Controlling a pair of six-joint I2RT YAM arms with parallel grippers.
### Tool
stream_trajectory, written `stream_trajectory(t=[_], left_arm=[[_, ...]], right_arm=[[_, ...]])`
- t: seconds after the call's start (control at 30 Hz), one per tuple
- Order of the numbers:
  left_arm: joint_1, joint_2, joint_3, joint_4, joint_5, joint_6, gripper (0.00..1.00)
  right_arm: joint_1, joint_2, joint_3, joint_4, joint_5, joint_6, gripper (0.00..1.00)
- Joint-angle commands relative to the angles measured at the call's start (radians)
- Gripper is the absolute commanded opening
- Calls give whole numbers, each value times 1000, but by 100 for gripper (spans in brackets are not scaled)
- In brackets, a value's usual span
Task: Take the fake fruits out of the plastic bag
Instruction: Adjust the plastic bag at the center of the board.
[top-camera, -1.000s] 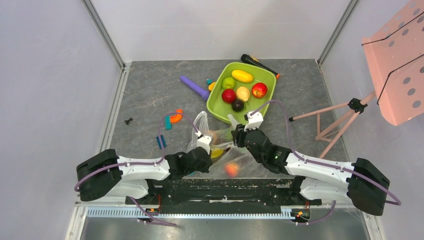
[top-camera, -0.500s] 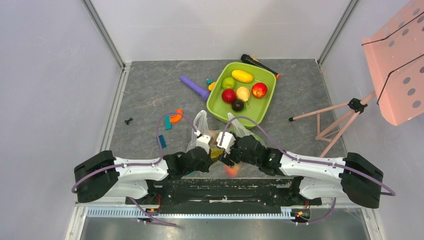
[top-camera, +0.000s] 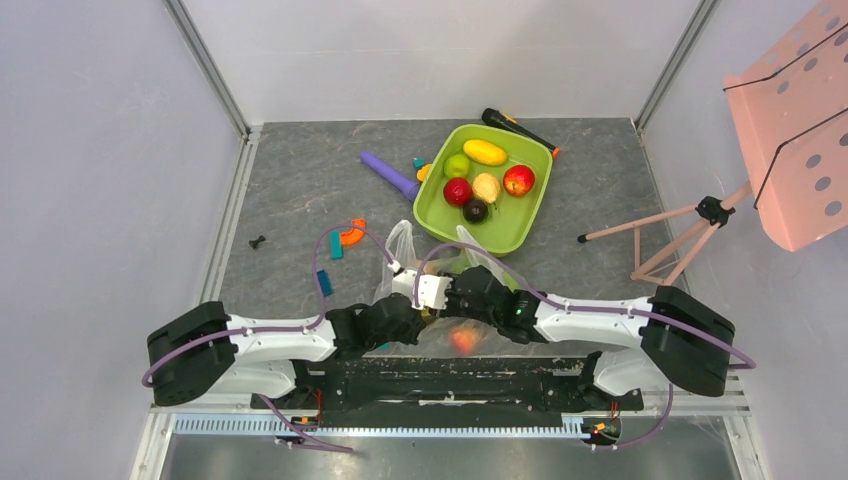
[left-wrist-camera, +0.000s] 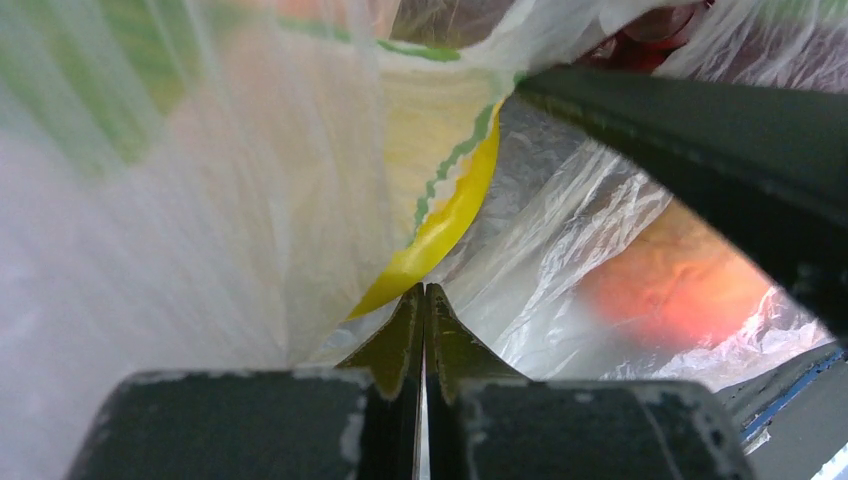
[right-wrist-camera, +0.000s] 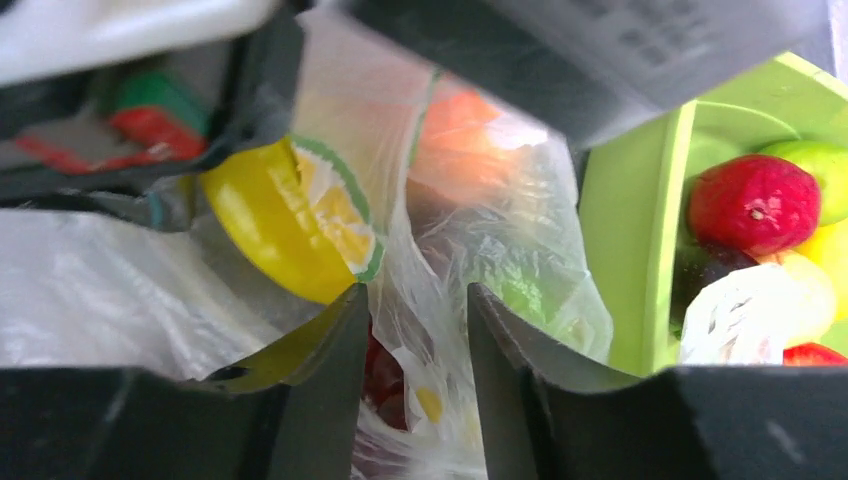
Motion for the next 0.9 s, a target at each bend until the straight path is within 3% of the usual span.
stream_trajectory(t=[0.0, 0.07, 0.2, 0.53, 0.87], left_arm=[[-2, -17, -9, 14, -27, -42, 2], [-2, -16, -13, 16, -27, -44, 2], [-2, -6, -20, 22, -27, -45, 2], [-3, 9, -34, 40, -24, -50, 2], [-2, 31, -46, 60, -13, -61, 2]], right_arm=[[0, 23, 66, 85, 126, -10, 35], [-1, 24, 81, 93, 165, 12, 16], [-7, 6, 114, 95, 228, 65, 0], [-30, -26, 286, 18, 468, 101, 0], [-77, -60, 424, -56, 494, 178, 0]])
